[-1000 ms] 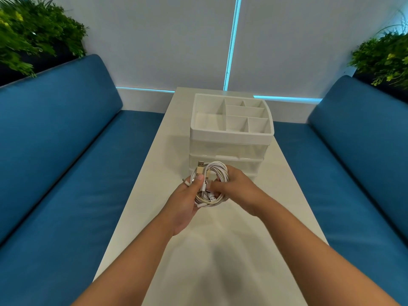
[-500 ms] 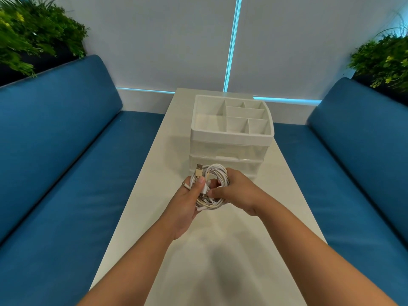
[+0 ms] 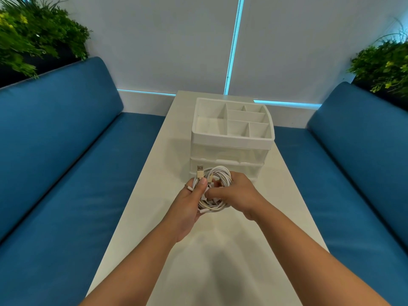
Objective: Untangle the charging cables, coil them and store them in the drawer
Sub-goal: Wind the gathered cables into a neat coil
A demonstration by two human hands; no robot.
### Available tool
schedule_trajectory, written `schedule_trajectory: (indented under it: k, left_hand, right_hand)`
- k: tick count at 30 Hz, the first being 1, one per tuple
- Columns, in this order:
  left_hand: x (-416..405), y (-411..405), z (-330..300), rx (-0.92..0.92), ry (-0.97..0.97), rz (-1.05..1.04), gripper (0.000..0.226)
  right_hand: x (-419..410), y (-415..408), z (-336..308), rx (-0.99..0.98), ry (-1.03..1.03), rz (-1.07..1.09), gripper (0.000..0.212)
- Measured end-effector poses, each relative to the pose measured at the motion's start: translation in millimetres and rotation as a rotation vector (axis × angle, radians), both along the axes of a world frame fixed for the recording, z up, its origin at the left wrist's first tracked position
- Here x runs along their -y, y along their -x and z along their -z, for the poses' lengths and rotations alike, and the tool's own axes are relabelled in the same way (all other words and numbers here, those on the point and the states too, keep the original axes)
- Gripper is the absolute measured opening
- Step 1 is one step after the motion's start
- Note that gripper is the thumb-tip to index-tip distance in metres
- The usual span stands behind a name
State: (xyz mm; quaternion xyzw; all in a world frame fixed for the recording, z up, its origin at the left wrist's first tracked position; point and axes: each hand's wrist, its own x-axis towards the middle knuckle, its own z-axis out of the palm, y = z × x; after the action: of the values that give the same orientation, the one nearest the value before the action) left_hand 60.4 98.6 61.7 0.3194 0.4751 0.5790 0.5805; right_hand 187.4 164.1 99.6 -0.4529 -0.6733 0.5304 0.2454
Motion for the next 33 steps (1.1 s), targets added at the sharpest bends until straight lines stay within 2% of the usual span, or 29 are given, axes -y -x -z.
schedule_trajectory:
  k: [5,10,22,26,33]
  left_hand:
    - [0,0,-1,0.016,-0.010,0.007,0.026]
    - [-1,-2,2,0.033,0.010,-0.008,0.026]
    - [-6,-2,3,0.109,0.049,-0.089,0.020]
    - [-7,-1,3,0.066,0.052,-0.094,0.017]
    - [-12,2,8,-0.049,0.078,-0.127,0.012]
  right_hand:
    - [-4,-4,-3,-0.012,0.034,-0.081,0.026]
    - [-4,-1,4,0.047,-0.063,0.006,0.019]
    - [-5,6,15,0.127,-0.256,0.113,0.026]
    - [-5,6,16,0.070,-0.218,0.146,0.029]
    - [-7,-3,6,-0.044,0.029,-0.062,0.017]
